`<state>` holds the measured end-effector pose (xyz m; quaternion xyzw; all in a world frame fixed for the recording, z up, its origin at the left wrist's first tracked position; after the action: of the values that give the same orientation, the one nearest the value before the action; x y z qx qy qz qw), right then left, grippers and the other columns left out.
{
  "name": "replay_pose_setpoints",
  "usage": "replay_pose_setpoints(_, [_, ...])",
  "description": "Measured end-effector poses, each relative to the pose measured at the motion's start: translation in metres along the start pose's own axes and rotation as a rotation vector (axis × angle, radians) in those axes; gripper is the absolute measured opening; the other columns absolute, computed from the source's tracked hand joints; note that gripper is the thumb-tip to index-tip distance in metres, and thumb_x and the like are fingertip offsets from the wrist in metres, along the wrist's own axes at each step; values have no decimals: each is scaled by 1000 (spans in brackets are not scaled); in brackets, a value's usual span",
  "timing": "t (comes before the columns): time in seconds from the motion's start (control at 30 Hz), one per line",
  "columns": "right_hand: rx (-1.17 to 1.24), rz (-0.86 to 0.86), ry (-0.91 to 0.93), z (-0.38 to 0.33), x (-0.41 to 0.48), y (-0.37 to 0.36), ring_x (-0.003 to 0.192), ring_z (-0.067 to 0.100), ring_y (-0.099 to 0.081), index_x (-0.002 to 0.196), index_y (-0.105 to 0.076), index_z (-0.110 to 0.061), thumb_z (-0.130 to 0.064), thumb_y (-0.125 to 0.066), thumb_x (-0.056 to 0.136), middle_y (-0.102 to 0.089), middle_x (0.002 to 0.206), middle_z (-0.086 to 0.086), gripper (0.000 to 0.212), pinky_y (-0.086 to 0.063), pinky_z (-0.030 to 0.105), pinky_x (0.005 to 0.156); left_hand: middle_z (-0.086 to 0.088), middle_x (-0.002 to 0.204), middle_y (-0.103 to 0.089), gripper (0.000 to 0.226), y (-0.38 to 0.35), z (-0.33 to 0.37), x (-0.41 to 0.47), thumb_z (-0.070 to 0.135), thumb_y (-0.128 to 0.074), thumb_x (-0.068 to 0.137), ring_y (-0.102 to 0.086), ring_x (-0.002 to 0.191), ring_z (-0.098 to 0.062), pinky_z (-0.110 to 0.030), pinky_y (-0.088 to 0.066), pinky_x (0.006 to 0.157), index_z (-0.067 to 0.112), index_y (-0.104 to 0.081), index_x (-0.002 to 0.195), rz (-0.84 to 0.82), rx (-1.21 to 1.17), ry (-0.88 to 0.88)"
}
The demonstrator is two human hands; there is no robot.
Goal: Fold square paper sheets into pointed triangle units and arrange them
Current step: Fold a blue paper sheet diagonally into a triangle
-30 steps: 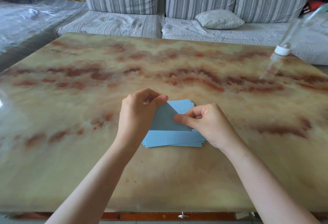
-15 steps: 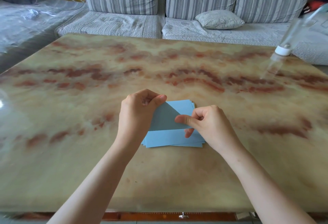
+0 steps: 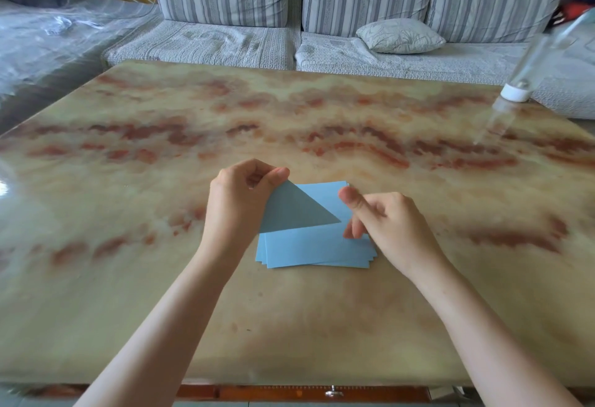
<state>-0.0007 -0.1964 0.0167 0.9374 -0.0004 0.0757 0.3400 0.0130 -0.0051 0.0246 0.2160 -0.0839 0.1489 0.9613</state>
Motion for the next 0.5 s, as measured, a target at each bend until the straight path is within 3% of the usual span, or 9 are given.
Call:
replay_pose_setpoints(0.07, [114, 59, 34, 1, 2, 1, 59, 17, -61, 58, -62, -17, -79, -46, 75, -68, 63, -3, 66, -48, 38, 65, 15, 67, -60, 16, 0, 2, -1, 33, -69, 84, -50, 58, 13, -3, -35, 54, 27, -65, 70, -41, -3, -19])
replay_pose_setpoints(0.17, [255, 12, 58, -7, 6, -5, 78, 21, -65, 76, -72, -24, -53, -68, 80, -72, 78, -7, 30, -50, 45, 81, 19, 59, -59, 20, -6, 8, -7, 29, -71, 84, -52, 57, 13, -3, -35, 55, 32, -63, 66, -112, -6, -77])
replay_pose_setpoints(0.27, [378, -71, 26, -14, 8, -15, 84, 17, -67, 86, -76, -21, -31, -75, 81, -75, 86, -2, 11, -49, 37, 83, 29, 53, -58, 21, -11, 11, -13, 29, -71, 83, -53, 57, 13, -4, -35, 56, 35, -63, 65, -144, 0, -113])
replay_pose_setpoints(0.4, [421, -109, -1, -18, 6, -16, 70, 2, -61, 81, -76, -17, -24, -74, 82, -73, 75, -5, 8, -43, 17, 70, 34, 54, -57, 21, -13, 11, -16, 29, -72, 83, -53, 57, 14, -3, -35, 56, 35, -62, 65, -131, -14, -119])
replay_pose_setpoints(0.5, [437, -118, -27, -17, 6, -12, 71, 4, -64, 79, -76, -15, -22, -75, 81, -74, 74, -5, 8, -44, 17, 71, 33, 56, -58, 22, -11, 11, -16, 33, -71, 82, -52, 59, 12, -5, -35, 56, 39, -61, 64, -104, 4, -101])
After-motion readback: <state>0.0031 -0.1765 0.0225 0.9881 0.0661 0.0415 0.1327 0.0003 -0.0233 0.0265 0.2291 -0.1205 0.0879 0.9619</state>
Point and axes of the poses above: each hand's wrist, its own x-axis towards the middle knuckle, its own y-axis out of the back of the hand, z = x × y, the point moved 1 cm from there along x, towards the middle knuckle
